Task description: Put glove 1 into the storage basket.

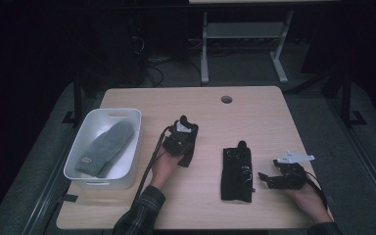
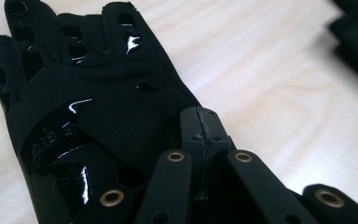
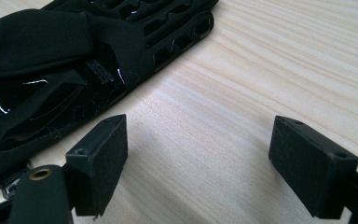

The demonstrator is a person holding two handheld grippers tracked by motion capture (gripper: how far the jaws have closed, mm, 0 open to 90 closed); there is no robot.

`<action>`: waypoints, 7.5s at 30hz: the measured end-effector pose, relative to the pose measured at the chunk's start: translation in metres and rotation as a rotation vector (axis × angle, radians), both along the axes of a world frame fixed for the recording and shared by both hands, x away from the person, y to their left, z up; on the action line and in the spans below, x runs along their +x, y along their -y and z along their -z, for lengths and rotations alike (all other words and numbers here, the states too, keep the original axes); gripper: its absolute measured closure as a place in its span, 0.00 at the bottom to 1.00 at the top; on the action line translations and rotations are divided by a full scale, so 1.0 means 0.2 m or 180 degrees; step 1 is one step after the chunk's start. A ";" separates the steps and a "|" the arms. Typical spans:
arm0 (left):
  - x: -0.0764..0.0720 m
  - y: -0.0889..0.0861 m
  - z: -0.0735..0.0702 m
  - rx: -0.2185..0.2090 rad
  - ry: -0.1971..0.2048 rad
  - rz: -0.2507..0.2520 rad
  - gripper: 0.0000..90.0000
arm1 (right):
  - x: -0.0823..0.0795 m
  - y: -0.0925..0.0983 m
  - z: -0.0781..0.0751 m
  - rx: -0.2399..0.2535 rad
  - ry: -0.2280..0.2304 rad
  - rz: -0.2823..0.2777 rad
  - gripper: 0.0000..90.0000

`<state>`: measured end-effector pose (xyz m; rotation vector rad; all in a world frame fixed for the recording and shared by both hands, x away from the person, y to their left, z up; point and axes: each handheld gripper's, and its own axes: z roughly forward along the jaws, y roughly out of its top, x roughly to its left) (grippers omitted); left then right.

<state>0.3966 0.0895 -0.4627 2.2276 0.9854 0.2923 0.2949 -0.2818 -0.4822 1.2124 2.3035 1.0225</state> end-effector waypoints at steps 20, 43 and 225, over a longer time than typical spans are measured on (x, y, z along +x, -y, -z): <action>-0.38 0.15 0.02 -0.0229 -0.0070 0.0425 0.99 | 0.00 0.00 0.00 -0.0002 0.0001 -0.0002 0.22; -0.22 -0.09 -0.04 0.0123 -0.0190 0.0328 0.99 | 0.00 0.00 0.00 -0.0002 -0.0009 -0.0002 0.20; -0.39 -0.16 -0.09 0.0109 -0.0512 0.0932 0.99 | 0.18 -0.12 0.00 -0.0015 -0.0037 0.0053 0.15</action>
